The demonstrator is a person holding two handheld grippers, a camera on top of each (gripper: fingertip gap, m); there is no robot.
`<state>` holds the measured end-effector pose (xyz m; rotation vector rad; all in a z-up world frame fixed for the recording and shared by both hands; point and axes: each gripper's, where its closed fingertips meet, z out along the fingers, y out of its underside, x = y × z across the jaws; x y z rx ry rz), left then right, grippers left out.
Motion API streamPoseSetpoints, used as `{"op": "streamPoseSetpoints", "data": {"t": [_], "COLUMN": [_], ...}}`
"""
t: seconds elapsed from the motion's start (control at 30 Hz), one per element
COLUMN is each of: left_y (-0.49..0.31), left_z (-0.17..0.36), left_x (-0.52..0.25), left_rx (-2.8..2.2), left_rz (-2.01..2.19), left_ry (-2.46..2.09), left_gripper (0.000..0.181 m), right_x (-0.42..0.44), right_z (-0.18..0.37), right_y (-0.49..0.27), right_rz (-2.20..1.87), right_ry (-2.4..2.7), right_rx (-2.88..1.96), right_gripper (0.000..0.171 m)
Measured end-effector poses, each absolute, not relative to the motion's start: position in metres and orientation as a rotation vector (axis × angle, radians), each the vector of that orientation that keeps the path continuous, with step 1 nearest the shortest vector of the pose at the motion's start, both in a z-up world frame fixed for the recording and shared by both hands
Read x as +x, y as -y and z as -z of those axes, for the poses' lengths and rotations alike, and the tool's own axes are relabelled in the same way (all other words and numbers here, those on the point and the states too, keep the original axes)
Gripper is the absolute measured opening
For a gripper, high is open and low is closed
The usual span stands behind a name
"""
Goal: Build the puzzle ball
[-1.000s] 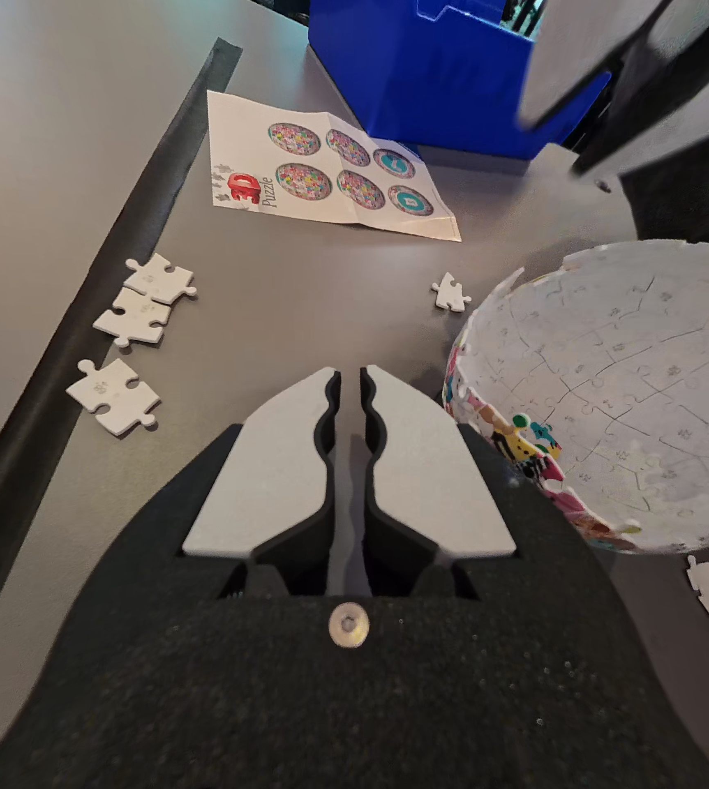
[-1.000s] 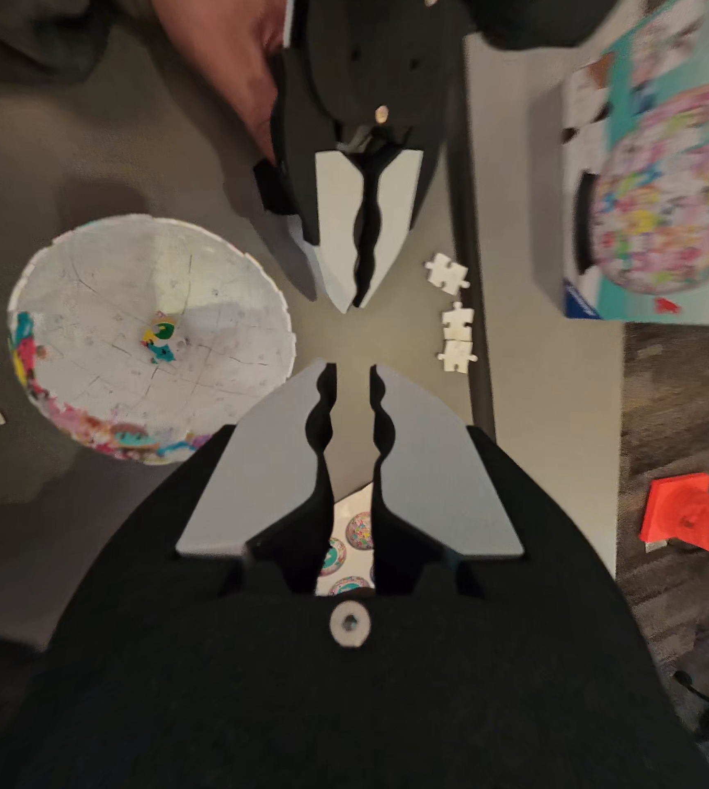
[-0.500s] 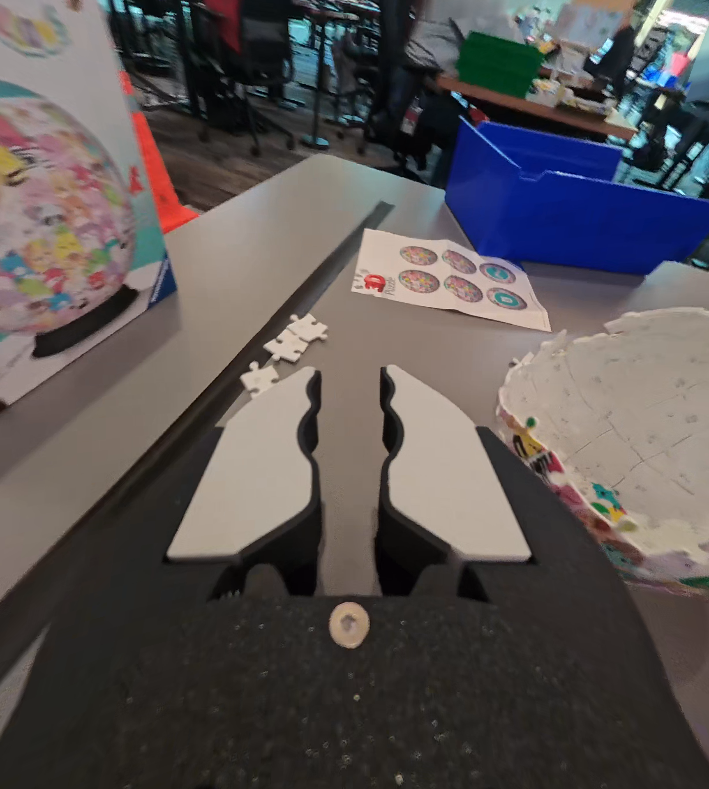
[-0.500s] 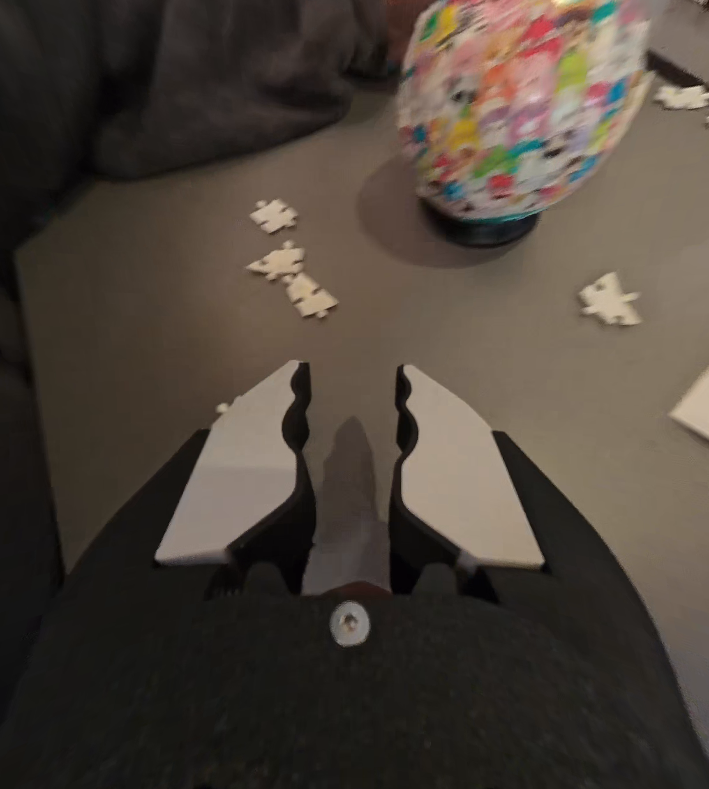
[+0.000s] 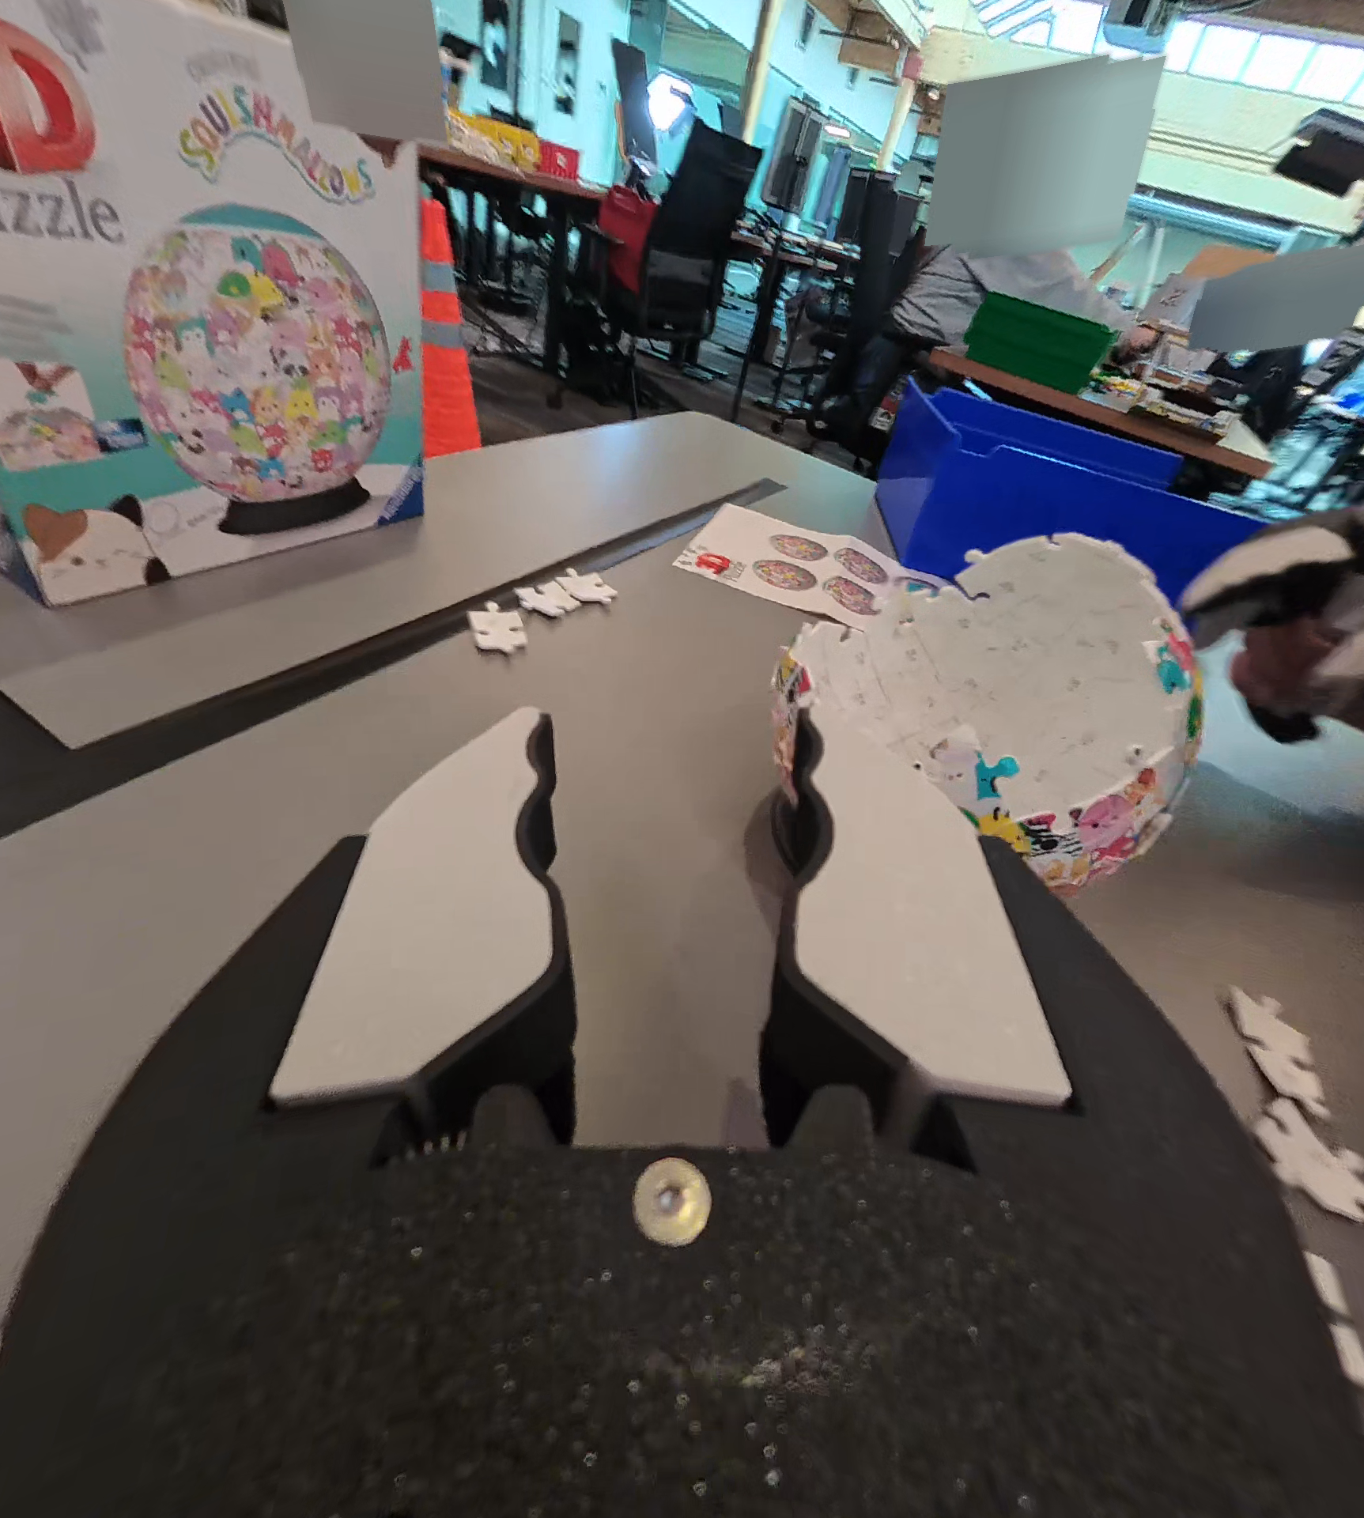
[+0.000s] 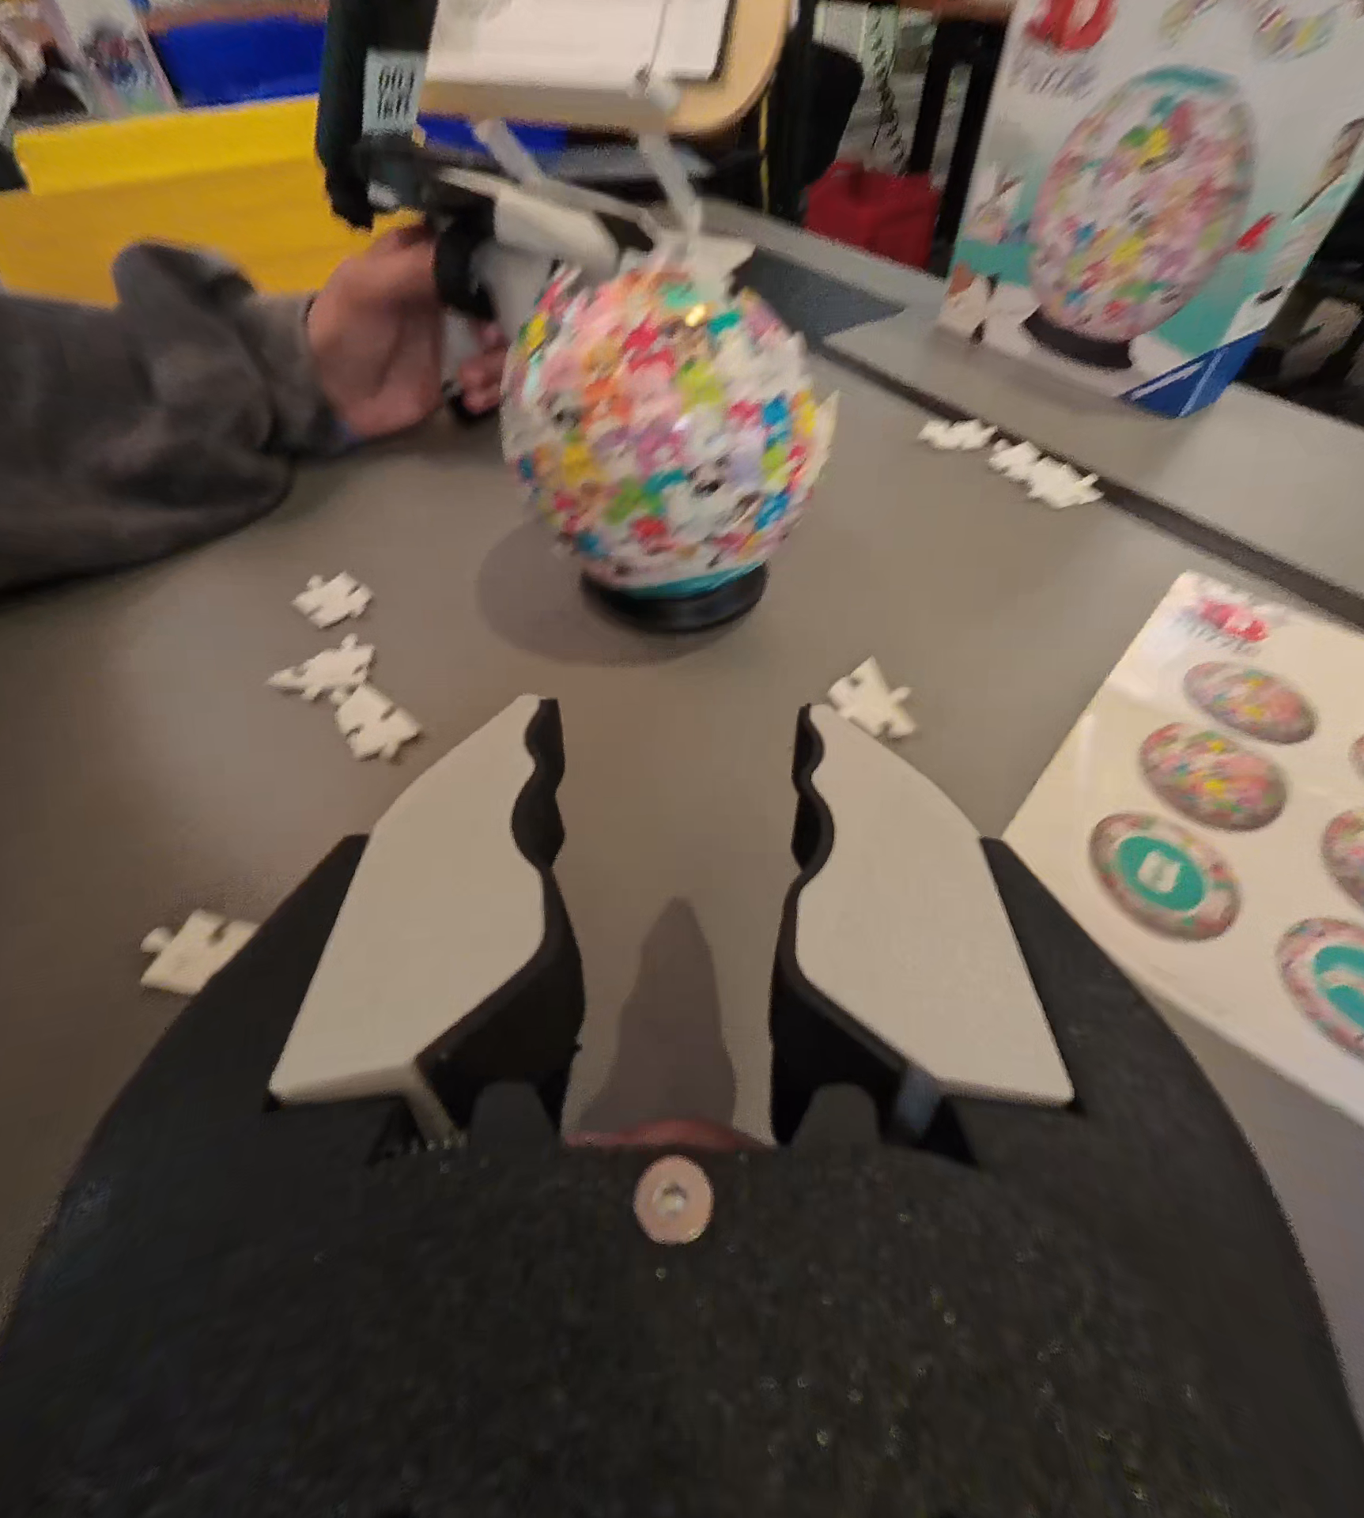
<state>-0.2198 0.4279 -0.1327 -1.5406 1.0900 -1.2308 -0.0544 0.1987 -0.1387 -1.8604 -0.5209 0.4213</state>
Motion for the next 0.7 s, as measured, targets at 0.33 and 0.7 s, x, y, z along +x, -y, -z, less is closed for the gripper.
{"op": "streamPoseSetpoints", "data": {"t": [0.33, 0.7], "left_y": [-0.413, -0.391], "left_z": [0.134, 0.141], "left_x": [-0.216, -0.215], "left_rx": [-1.578, -1.588], "left_rz": [1.566, 1.554], "left_ry": [-1.168, -1.277], "left_gripper": [0.040, 0.038], "right_x": [-0.113, -0.128], "right_z": [0.075, 0.084], "right_y": [-0.288, -0.379], "right_rz": [-0.659, -0.563], "right_ry": [0.968, 1.751], "right_rx": [-1.854, -1.728], "right_gripper": [0.058, 0.048]}}
